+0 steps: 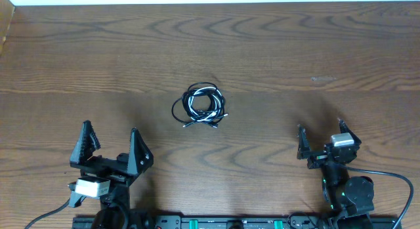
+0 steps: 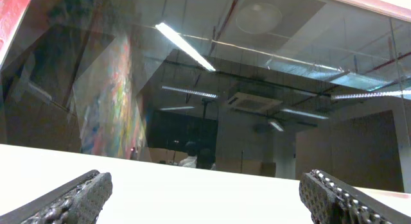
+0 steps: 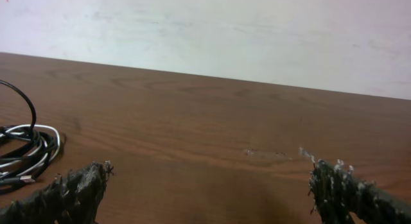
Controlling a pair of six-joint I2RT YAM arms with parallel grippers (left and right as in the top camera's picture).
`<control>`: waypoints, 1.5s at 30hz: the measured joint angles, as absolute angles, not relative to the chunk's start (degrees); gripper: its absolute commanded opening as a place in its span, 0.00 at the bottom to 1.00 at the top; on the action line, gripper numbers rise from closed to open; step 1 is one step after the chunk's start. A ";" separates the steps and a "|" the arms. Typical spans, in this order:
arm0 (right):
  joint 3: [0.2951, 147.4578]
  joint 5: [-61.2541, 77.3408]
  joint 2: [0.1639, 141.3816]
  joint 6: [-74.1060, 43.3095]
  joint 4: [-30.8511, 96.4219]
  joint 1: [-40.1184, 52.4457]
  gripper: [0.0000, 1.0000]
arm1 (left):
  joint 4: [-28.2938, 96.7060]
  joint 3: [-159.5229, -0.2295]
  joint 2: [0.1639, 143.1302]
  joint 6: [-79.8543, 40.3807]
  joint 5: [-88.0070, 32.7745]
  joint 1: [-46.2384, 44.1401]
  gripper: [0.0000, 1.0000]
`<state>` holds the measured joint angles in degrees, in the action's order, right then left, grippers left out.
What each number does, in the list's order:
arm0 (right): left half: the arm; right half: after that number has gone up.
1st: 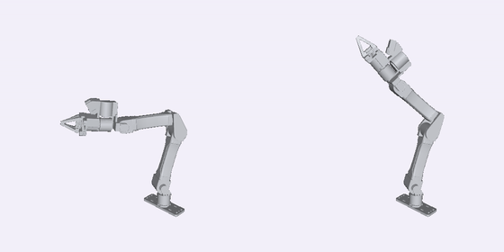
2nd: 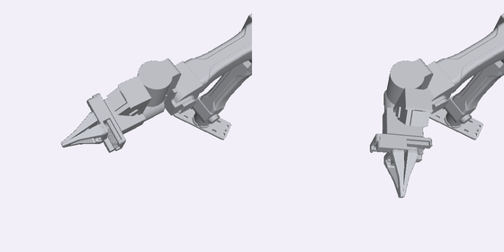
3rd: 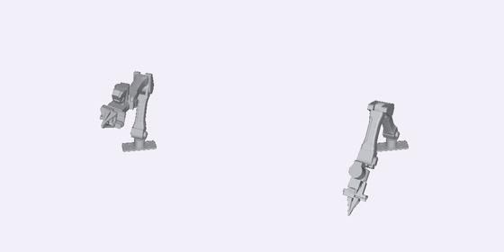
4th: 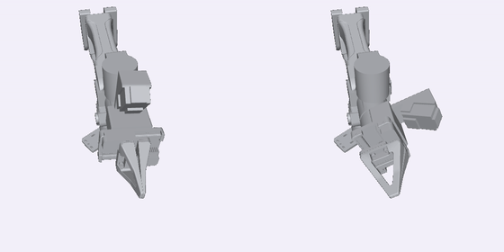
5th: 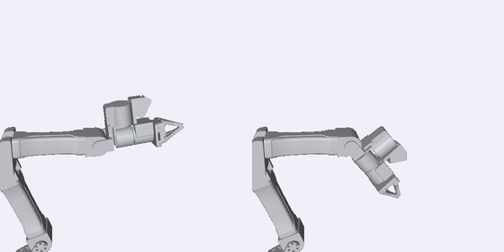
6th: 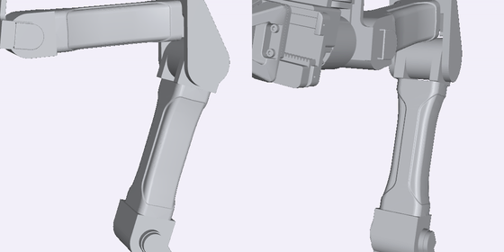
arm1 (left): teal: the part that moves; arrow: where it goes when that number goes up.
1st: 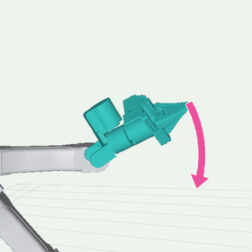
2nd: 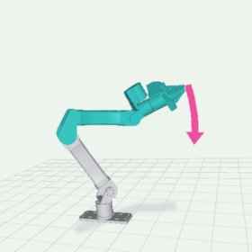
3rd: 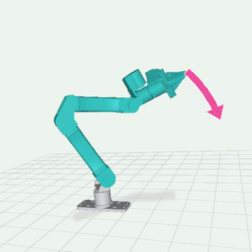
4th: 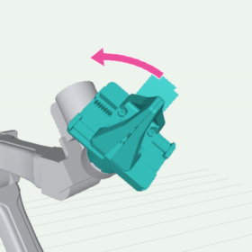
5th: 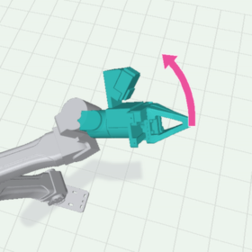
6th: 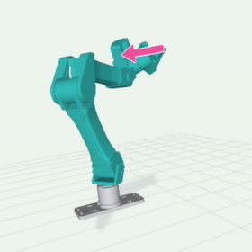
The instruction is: Untangle cables
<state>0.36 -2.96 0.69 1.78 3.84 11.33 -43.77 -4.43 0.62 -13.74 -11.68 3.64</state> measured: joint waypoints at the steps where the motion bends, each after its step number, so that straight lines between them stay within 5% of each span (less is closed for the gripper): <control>1: 0.36 -2.96 0.69 1.78 3.84 11.33 0.99 | -43.77 -4.43 0.62 -13.74 -11.70 3.64 0.98; 45: 0.36 -2.96 0.73 1.78 3.84 11.33 0.99 | -38.61 -4.45 0.62 -13.74 -11.70 3.64 0.98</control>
<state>0.36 -2.96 0.73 1.78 3.84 11.33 -38.61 -4.45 0.62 -13.74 -11.70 3.64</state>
